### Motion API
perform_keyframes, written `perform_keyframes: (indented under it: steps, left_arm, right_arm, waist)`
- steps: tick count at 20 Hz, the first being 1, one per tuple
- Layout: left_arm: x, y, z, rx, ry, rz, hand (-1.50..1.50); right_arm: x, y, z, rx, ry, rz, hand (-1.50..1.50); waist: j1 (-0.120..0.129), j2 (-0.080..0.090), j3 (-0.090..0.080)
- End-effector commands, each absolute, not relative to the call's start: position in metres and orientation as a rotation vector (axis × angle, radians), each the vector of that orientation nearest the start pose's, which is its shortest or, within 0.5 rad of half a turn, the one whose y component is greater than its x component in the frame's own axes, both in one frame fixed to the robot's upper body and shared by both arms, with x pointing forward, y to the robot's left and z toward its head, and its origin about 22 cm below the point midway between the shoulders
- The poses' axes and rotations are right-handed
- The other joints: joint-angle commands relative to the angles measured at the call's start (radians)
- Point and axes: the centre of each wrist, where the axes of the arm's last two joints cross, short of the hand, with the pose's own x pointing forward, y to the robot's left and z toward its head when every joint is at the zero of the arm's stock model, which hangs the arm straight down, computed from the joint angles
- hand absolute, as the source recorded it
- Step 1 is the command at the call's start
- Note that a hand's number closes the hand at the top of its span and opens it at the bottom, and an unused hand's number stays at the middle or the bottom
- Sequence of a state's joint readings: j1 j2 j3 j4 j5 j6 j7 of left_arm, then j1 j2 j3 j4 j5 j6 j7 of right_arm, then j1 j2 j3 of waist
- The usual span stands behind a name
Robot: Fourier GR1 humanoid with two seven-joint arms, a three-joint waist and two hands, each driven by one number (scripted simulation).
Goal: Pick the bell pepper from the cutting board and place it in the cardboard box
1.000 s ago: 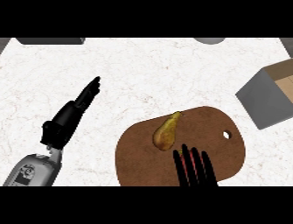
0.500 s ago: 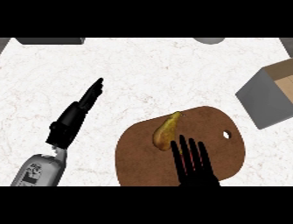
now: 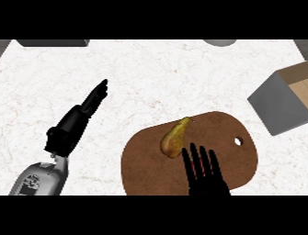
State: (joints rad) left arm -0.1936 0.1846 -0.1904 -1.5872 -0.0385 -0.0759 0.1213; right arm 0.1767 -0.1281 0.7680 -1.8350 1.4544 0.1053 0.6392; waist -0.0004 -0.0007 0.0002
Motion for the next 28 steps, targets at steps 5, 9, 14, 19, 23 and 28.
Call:
perform_keyframes:
  steps: [5,9,14,19,23,28]
  left_arm:
    - [0.270,0.218,0.035,-0.028,-1.595,-0.456,0.00]
    - [0.279,0.210,0.063,-0.033,-1.594,-0.449,0.00]
    - [0.299,0.206,0.038,-0.055,-1.577,-0.464,0.00]
    - [0.282,0.209,0.044,-0.036,-1.578,-0.447,0.00]
    - [0.269,0.213,0.048,-0.039,-1.597,-0.452,0.00]
    - [0.292,0.224,0.045,-0.031,-1.591,-0.434,0.00]
  right_arm:
    - [0.159,-0.091,0.002,-1.025,-1.168,1.276,-1.50]
    - [0.163,-0.115,-0.003,-1.079,-1.142,1.279,-1.50]
    - [0.168,-0.097,-0.020,-1.125,-1.116,1.303,-1.50]
    - [0.180,-0.106,-0.024,-1.086,-1.109,1.339,1.50]
    - [0.183,-0.110,-0.022,-1.126,-1.141,1.359,1.50]
    - [0.182,-0.096,0.001,-1.246,-1.252,1.332,1.50]
  waist:
    - [0.001,0.000,0.000]
    - [0.000,0.000,0.000]
    - [-0.004,0.001,0.000]
    - [0.001,0.000,0.000]
    - [0.003,0.000,0.000]
    - [-0.002,0.000,0.000]
